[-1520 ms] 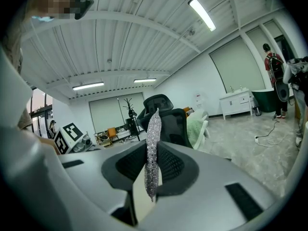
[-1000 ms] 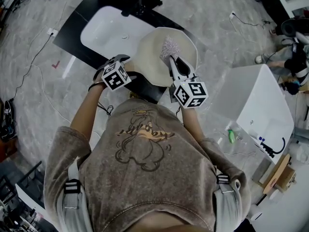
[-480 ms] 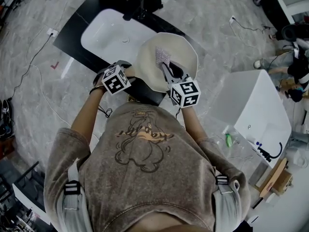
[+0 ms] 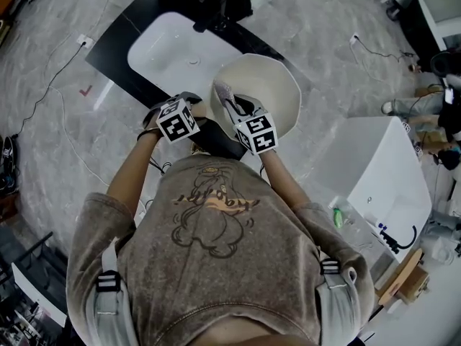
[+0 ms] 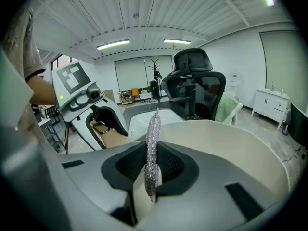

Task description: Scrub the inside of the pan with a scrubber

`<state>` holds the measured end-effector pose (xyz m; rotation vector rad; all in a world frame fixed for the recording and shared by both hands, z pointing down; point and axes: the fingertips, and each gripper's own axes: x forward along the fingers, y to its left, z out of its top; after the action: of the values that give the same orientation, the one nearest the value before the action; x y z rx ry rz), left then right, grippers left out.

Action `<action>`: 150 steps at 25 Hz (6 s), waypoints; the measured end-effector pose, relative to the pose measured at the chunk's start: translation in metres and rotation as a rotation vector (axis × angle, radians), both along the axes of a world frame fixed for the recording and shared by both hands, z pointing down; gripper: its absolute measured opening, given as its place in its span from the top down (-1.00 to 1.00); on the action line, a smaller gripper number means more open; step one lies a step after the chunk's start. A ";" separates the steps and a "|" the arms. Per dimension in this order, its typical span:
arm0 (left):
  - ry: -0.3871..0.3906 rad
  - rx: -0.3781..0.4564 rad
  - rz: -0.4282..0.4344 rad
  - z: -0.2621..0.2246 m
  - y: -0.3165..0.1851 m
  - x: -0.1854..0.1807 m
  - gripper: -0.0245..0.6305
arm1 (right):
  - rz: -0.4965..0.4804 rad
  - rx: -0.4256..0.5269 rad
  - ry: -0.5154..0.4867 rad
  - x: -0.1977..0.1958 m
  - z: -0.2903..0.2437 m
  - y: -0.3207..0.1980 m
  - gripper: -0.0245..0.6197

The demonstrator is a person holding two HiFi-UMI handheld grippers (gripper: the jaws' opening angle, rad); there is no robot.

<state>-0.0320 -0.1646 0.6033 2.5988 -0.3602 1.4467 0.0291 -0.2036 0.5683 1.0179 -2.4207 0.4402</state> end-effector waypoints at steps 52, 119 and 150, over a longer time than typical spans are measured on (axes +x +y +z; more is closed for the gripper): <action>0.024 -0.052 0.058 -0.002 0.005 -0.004 0.19 | -0.038 -0.006 0.748 0.105 0.075 -0.112 0.63; -0.063 -0.061 0.014 -0.002 0.004 0.001 0.19 | -0.403 -0.573 0.315 -0.016 0.092 0.000 0.65; -0.052 -0.066 -0.018 -0.001 0.004 -0.001 0.19 | -0.199 -0.524 0.693 0.124 0.111 -0.046 0.65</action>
<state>-0.0333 -0.1610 0.6020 2.5042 -0.3356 1.4966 0.1532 -0.2500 0.6790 0.5609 -1.6384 0.5096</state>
